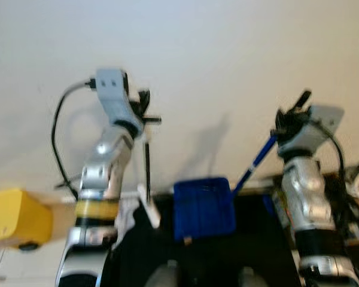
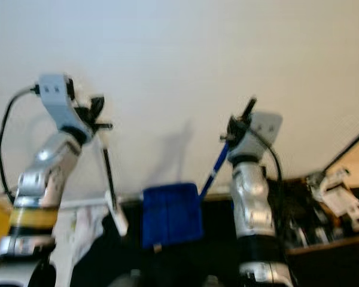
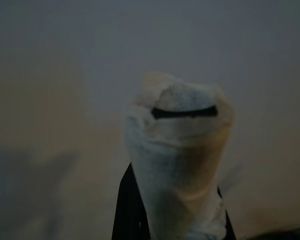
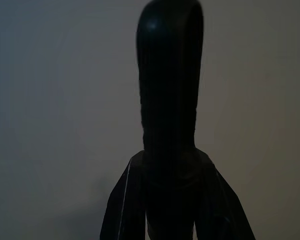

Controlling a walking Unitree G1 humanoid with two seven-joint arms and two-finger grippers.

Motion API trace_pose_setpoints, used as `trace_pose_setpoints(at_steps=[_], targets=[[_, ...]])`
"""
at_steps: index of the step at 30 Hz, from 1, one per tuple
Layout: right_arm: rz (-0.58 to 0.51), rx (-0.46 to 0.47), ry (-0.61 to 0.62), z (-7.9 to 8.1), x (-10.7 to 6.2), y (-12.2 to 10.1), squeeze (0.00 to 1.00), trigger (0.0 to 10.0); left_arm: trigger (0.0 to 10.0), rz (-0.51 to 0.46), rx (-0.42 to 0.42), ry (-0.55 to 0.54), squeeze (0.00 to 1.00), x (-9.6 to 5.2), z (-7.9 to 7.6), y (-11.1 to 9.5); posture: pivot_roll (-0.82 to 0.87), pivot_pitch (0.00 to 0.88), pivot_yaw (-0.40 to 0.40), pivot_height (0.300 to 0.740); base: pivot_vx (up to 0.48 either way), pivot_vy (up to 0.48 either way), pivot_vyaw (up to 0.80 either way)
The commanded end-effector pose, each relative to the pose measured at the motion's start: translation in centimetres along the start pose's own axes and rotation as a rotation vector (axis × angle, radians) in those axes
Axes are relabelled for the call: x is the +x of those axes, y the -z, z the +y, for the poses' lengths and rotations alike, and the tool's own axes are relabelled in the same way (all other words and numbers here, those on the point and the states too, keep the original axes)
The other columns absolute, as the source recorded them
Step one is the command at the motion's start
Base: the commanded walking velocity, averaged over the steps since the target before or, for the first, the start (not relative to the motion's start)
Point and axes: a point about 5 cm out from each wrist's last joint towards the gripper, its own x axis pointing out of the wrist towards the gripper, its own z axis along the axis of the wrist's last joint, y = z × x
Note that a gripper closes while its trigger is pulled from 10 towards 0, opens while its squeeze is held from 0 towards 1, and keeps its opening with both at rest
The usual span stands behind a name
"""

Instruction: Sweep floor

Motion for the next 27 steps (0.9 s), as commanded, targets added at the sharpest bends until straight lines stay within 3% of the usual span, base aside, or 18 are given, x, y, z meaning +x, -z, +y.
trace_pose_setpoints(at_steps=[1,20,27], targets=[[-0.027,0.013,0.007,-0.13,0.04,-0.53,0.0,10.0,10.0,-0.027,0.024,0.006,0.0,0.1,-0.09,-0.56,0.1,0.07,0.074,0.74,0.0,0.296,0.0],[-0.027,0.016,0.0,0.03,0.04,-0.48,0.0,10.0,10.0,-0.022,0.024,0.017,0.0,0.1,-0.22,-0.44,0.1,0.067,0.075,0.74,0.0,0.265,0.0],[-0.027,0.016,-0.003,0.1,0.03,-0.48,0.0,10.0,10.0,-0.021,0.041,0.032,0.0,0.12,-0.43,-0.43,0.1,0.068,0.076,0.74,0.0,0.0,0.0]])
